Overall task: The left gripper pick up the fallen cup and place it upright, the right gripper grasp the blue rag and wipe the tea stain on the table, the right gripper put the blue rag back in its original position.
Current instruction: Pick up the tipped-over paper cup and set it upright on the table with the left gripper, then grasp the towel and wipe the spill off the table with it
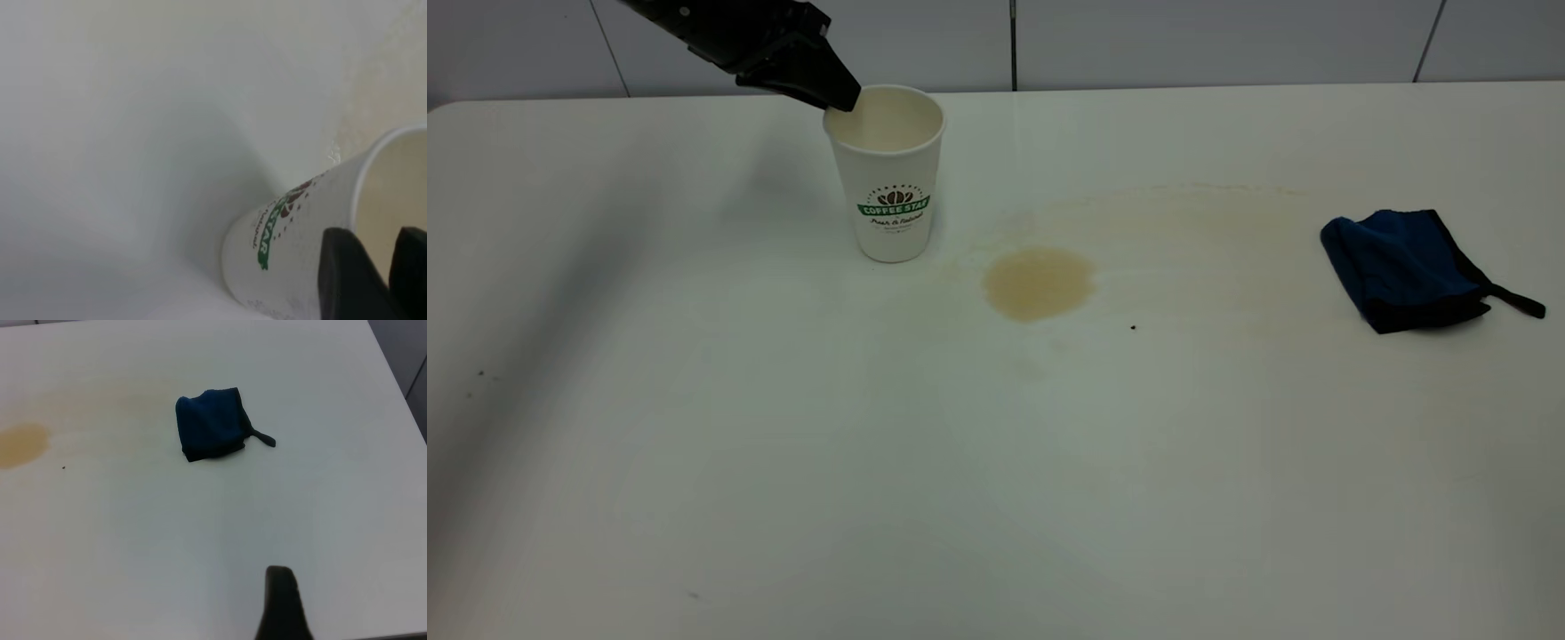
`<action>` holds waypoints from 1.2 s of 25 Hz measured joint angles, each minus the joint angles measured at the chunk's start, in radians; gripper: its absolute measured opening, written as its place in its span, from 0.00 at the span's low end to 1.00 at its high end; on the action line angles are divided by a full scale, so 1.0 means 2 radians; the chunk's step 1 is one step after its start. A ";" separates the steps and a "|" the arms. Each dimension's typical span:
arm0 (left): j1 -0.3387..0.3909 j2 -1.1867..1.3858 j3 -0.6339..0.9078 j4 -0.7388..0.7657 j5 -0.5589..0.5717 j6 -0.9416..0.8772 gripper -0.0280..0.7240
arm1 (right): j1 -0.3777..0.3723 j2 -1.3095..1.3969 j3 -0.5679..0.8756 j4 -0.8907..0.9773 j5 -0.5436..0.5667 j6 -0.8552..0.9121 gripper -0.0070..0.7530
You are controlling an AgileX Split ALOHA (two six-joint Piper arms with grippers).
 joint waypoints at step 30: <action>0.000 -0.326 0.000 0.327 0.230 -0.306 0.81 | 0.000 0.000 0.000 0.000 0.000 0.000 0.77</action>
